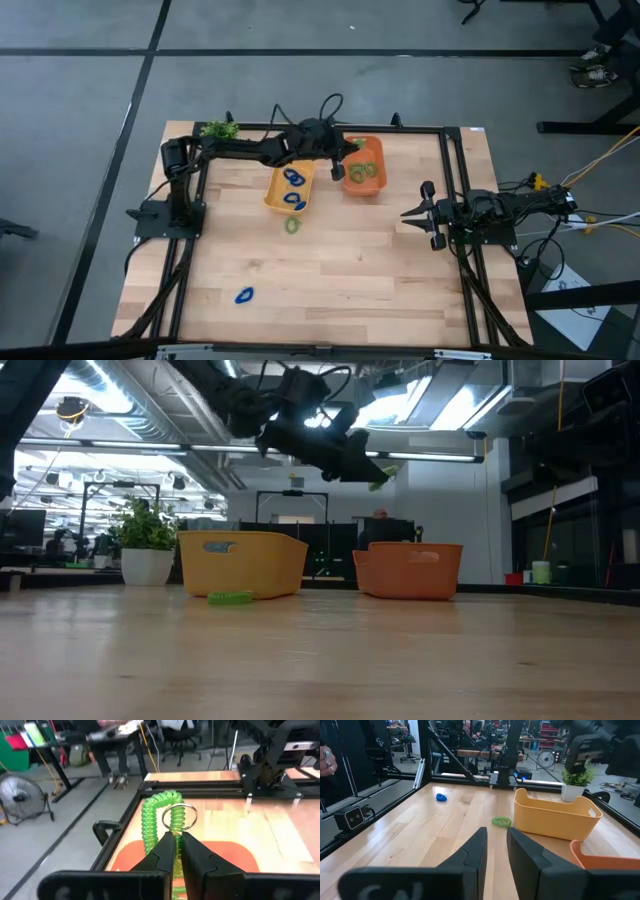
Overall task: Sort items
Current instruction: Put the green keychain into the orange bin
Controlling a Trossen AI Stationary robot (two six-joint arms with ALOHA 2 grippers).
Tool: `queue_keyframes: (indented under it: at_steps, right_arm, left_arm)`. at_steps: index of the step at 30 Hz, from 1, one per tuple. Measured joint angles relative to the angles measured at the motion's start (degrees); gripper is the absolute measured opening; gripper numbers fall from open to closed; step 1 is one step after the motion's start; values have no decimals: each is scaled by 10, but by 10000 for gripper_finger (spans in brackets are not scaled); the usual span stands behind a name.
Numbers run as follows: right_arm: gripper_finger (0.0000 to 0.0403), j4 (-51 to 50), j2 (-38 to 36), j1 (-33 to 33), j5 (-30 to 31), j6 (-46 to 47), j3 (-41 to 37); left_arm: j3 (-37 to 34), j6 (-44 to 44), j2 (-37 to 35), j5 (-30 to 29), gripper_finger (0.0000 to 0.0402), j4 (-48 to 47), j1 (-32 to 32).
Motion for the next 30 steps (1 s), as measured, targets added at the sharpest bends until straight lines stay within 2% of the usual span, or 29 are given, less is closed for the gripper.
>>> queue_keyframes:
  at_steps: [8,17,30]
  right_arm:
    - [75,0,0,0,0,0,0]
    - [75,0,0,0,0,0,0]
    - [75,0,0,0,-4,2,0]
  left_arm:
    - [68,-30,0,-7,13,-131,0]
    - [89,-35,3,3,13,-183,0]
    - [191,-30,92,17,13,-272,-3]
